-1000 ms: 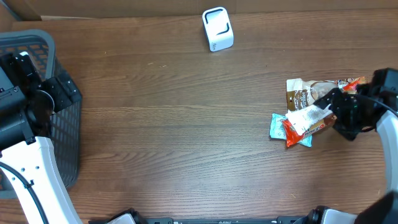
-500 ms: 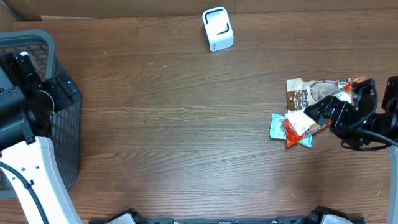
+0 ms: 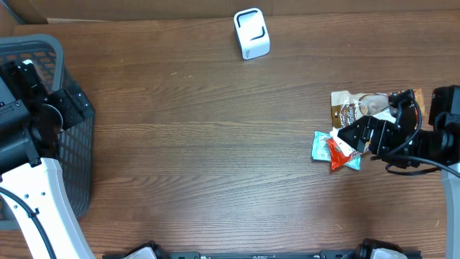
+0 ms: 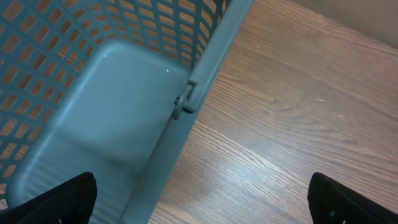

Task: Scan the item barcode
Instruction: 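Open the right gripper and release the tube on the pile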

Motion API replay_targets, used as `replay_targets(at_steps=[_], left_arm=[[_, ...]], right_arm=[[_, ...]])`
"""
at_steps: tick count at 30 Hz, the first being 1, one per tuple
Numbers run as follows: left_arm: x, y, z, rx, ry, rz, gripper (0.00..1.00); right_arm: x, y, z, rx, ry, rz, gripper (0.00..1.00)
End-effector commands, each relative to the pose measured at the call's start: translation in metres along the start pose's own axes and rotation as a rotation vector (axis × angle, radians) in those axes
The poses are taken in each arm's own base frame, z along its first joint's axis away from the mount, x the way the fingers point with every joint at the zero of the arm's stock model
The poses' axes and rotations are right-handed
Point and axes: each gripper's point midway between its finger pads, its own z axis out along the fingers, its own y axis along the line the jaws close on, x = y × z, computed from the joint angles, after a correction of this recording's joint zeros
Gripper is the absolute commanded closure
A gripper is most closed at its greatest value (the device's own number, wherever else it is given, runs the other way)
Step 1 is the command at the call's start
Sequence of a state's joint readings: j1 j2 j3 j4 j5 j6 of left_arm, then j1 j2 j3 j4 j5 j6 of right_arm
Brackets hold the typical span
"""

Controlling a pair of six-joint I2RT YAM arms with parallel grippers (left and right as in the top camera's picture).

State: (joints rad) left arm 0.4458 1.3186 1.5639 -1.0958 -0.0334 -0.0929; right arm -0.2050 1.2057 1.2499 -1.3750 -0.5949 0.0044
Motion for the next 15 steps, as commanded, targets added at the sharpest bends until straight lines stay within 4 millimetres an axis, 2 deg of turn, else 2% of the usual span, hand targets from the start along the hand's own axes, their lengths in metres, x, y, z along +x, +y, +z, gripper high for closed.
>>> replay_targets(at_steps=[1, 6, 9, 15], left_arm=[[-0.001, -0.001, -0.001, 0.007, -0.002, 0.024, 0.01], [-0.001, -0.001, -0.001, 0.007, -0.002, 0.024, 0.0], [-0.001, 0.0, -0.001, 0.006, -0.002, 0.024, 0.0], [-0.001, -0.001, -0.001, 0.007, -0.002, 0.024, 0.0]], right_arm=[[-0.008, 0.012, -0.005, -0.023, -0.043, -0.067, 0.01], [-0.023, 0.016, -0.006, -0.033, -0.1, -0.109, 0.0], [-0.029, 0.025, -0.008, -0.083, -0.125, -0.13, 0.0], [-0.029, 0.031, -0.008, -0.124, -0.12, -0.068, 0.0]])
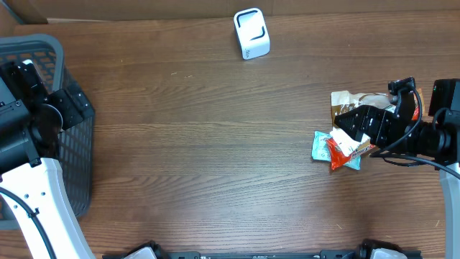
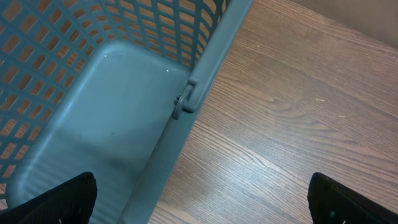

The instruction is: Scan the item barcode

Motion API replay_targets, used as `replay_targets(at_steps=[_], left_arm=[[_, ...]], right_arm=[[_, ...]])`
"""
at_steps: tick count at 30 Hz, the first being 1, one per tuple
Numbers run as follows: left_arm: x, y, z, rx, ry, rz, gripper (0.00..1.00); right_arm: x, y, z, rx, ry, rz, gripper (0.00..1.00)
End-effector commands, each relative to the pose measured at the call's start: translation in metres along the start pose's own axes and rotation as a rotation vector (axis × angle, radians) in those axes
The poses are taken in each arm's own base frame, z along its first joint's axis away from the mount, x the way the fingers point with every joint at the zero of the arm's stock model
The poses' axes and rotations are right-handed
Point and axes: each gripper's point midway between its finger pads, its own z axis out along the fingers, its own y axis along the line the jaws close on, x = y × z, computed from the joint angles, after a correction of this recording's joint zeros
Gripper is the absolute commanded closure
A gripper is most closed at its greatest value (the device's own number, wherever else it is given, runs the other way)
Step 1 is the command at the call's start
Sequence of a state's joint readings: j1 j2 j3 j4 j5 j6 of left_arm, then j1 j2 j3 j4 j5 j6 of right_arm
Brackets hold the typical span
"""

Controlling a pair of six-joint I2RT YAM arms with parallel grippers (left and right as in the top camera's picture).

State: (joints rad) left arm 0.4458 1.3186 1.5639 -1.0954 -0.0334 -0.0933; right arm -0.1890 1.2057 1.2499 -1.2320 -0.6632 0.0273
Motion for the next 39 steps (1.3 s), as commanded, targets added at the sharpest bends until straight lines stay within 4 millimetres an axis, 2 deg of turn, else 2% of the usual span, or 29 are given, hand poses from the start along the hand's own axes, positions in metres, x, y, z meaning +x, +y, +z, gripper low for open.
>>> replay_targets(at_steps=[1, 24, 31, 39], left_arm=[[-0.001, -0.001, -0.001, 0.006, -0.002, 0.025, 0.0], [-0.001, 0.0, -0.001, 0.007, -0.002, 0.024, 0.0], [-0.001, -0.001, -0.001, 0.006, -0.002, 0.025, 0.0], [-0.001, 0.0, -0.001, 0.006, -0.002, 0.024, 0.01]], right_arm=[[-0.004, 0.013, -0.007, -0.04, -0.024, 0.009, 0.0], [-0.003, 0.016, -0.009, -0.038, -0.032, -0.005, 0.0], [-0.02, 0.018, -0.032, 0.111, -0.228, -0.177, 0.0], [-0.026, 0.038, -0.049, 0.114, -0.519, -0.392, 0.0]])
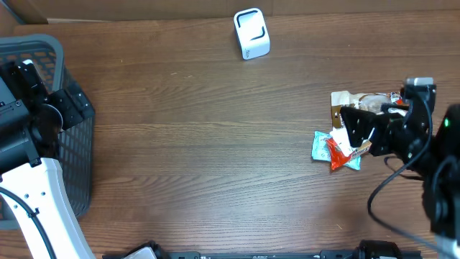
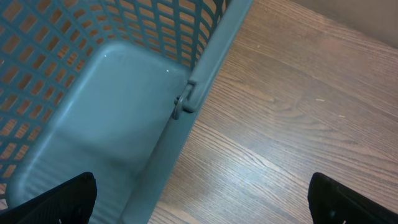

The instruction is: Scan the item barcode

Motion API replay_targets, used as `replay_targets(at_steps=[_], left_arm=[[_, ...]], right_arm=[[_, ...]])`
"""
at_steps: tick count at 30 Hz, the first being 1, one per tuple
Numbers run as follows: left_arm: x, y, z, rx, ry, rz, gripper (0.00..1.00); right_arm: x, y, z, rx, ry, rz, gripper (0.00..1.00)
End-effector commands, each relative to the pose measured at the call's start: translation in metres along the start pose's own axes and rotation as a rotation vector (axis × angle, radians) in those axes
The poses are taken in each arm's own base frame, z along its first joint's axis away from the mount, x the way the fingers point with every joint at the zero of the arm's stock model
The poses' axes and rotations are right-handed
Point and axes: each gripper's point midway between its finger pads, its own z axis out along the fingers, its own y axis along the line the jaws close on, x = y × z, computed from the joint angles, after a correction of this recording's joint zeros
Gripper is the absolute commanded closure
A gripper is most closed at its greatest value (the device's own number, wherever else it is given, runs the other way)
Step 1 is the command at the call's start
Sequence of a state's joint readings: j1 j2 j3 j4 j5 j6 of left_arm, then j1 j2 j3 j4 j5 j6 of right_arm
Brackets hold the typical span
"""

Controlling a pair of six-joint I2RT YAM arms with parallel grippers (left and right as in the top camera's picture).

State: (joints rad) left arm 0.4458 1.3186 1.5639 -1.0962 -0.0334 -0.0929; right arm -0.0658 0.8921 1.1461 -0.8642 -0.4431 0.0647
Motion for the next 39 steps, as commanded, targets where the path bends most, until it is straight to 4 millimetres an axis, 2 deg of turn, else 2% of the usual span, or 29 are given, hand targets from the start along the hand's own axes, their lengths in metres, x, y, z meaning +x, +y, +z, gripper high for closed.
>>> replay_targets(at_steps=[1, 13, 22, 34, 39], left_arm=[[-0.001, 0.0, -0.001, 0.006, -0.003, 0.024, 0.0], [-0.001, 0.0, -0.001, 0.006, -0.003, 0.024, 0.0], [-0.001, 0.0, -0.001, 0.006, -0.003, 0.024, 0.0], [-0.001, -0.001, -0.001, 0.007, -0.003, 0.024, 0.01], [-0.001, -0.001, -0.001, 0.006, -0.003, 0.024, 0.0]], right_arm=[[0.007, -0.005, -0.001, 0.031, -0.106, -0.061, 0.0], [0.012, 0.013, -0.017, -0.069, -0.533, -0.266, 0.0], [0.03, 0.023, -0.027, -0.143, -0.787, -0.382, 0.0], [0.064, 0.012, -0.023, -0.123, -0.866, -0.382, 0.0], [0.08, 0.0, -0.012, -0.098, -0.835, -0.359, 0.0]])
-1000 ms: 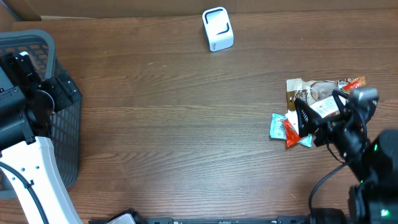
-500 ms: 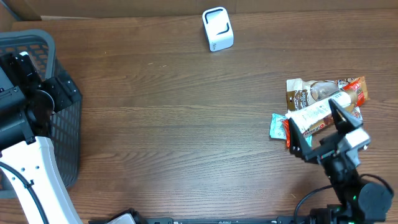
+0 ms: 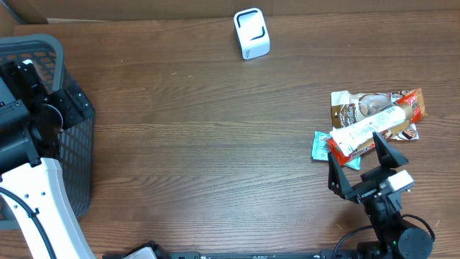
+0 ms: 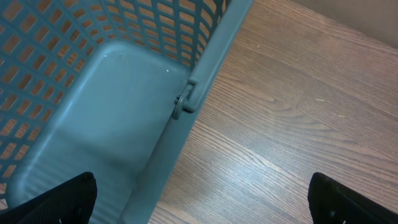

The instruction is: Scan the item barcode

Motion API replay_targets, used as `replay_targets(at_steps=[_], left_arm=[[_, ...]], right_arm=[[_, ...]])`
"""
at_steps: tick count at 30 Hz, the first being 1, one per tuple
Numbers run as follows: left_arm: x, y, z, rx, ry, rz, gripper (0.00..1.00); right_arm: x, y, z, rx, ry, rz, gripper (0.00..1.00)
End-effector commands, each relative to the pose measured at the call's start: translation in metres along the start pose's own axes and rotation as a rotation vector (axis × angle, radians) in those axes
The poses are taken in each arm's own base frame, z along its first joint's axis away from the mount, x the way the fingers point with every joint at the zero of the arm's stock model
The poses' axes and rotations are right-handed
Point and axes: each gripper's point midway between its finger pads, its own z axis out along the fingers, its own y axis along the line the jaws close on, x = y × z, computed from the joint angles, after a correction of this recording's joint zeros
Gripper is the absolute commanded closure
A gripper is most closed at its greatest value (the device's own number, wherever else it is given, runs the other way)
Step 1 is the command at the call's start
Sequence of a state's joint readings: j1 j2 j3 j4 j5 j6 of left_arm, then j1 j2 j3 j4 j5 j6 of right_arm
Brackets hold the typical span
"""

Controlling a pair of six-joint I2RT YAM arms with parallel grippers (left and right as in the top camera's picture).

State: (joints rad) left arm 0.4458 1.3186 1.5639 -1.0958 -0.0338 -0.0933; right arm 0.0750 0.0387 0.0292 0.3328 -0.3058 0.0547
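The white scanner [image 3: 251, 33] stands at the table's far edge. At the right lies a pile of snack packets: a long white bar with red ends [image 3: 370, 129] rests across a brown packet [image 3: 352, 109], a teal one [image 3: 319, 146] and a red one. My right gripper [image 3: 360, 167] stands open just in front of the pile, nothing between its fingers. My left gripper [image 4: 202, 199] is open over the rim of the grey basket [image 4: 205, 68], holding nothing.
The basket [image 3: 29, 50] takes up the left edge of the table, with my left arm [image 3: 36, 122] over it. My right arm's base [image 3: 392, 223] rises at the front right. A cardboard wall runs along the back.
My right gripper was over the snack pile, covering part of it. It now stands nearer the front edge, open, and the whole white bar shows. The left arm is unchanged.
My right gripper reached in from the right over the packets at each earlier moment, shifting slightly above them. Now it is drawn back toward the front and the pile lies much as before. My left gripper stayed open over the basket throughout.
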Motion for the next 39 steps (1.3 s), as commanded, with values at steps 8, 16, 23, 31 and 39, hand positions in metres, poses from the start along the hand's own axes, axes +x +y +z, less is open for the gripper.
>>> replay_targets(at_steps=[8, 16, 23, 31, 39], left_arm=[[-0.001, -0.001, -0.001, 0.007, -0.003, 0.025, 0.0], [-0.001, -0.001, -0.001, 0.007, -0.002, 0.024, 0.01], [-0.001, -0.001, -0.001, 0.007, -0.003, 0.025, 0.01], [-0.001, -0.001, -0.001, 0.007, -0.003, 0.025, 0.01], [-0.001, -0.001, -0.001, 0.007, -0.003, 0.024, 0.01]], right_arm=[[0.058, -0.01, -0.009, 0.068, 0.212, 0.068, 0.0], [0.092, -0.01, -0.019, 0.082, 0.352, 0.111, 0.0], [0.093, -0.01, -0.019, 0.082, 0.353, 0.111, 0.0], [0.093, -0.01, -0.019, 0.082, 0.353, 0.111, 0.0], [0.093, -0.01, -0.019, 0.082, 0.353, 0.111, 0.0]])
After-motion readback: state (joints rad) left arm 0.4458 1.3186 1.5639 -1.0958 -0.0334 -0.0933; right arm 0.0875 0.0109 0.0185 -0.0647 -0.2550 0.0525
